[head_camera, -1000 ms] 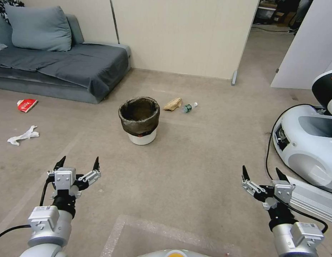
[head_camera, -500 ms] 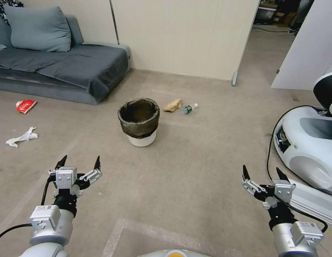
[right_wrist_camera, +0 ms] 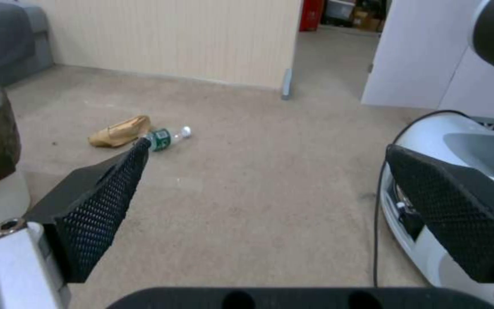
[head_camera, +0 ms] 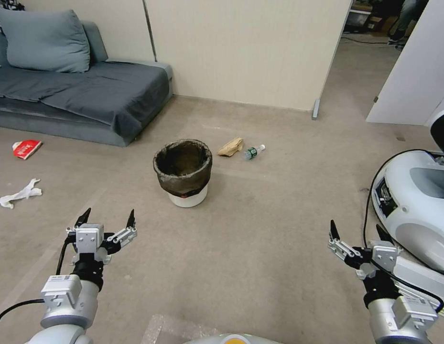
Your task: Pick up the trash bin, then pick up the garbage from the floor and place it into the trash bin.
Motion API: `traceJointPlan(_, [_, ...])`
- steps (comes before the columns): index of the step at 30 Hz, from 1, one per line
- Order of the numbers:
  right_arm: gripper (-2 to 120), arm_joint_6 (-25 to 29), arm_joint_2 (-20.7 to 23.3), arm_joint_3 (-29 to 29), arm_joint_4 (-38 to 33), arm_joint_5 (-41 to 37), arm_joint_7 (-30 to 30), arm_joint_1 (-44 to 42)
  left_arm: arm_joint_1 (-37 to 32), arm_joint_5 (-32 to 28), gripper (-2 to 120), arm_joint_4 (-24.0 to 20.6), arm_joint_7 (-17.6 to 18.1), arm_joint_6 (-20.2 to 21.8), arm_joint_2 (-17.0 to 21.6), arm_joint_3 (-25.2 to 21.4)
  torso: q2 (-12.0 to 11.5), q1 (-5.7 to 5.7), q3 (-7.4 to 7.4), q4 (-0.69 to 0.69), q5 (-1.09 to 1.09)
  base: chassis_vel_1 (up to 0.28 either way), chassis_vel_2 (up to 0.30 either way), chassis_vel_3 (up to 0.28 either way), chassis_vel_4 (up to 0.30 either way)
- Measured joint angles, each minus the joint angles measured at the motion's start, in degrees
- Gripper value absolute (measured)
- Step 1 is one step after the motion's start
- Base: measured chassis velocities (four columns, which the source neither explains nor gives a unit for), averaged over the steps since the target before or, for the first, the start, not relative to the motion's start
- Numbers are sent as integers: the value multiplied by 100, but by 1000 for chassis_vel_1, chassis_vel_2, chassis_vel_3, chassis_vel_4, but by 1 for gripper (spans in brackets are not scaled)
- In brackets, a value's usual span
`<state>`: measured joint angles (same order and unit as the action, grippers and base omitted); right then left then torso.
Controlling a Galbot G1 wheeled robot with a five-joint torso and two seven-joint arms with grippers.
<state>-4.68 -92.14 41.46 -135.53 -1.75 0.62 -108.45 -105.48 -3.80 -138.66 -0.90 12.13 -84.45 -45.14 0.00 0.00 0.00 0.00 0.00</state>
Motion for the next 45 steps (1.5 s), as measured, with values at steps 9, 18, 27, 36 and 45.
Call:
traceJointPlan(9, [100, -1, 0, -8, 1, 12, 0, 1, 25, 0, 100, 33, -30, -15, 2, -5, 0, 1, 0, -1, -1, -140, 131, 124, -137])
traceJointPlan(18, [100, 1, 1, -32, 13, 44, 0, -4, 6, 6, 100, 32, -36, -31, 4, -17, 0, 0, 0, 0, 0, -122, 127, 125, -130])
traceJointPlan(27, [100, 7, 0, -56, 25, 90, 5, -6, -30, 10, 100, 1, -36, -31, 4, -20, 0, 0, 0, -1, 0, -126, 117, 120, -127])
traceJointPlan(36, [100, 30, 0, -59, 38, 108, 12, -16, -90, 50, 100, -48, -27, -32, 2, -15, 0, 0, 0, 0, 0, -133, 130, 128, -132])
traceJointPlan(45, [100, 26, 1, -103, 59, 104, 18, 10, -104, 56, 100, -77, -14, -27, -24, -21, 0, 0, 0, -1, -1, -134, 122, 131, -127])
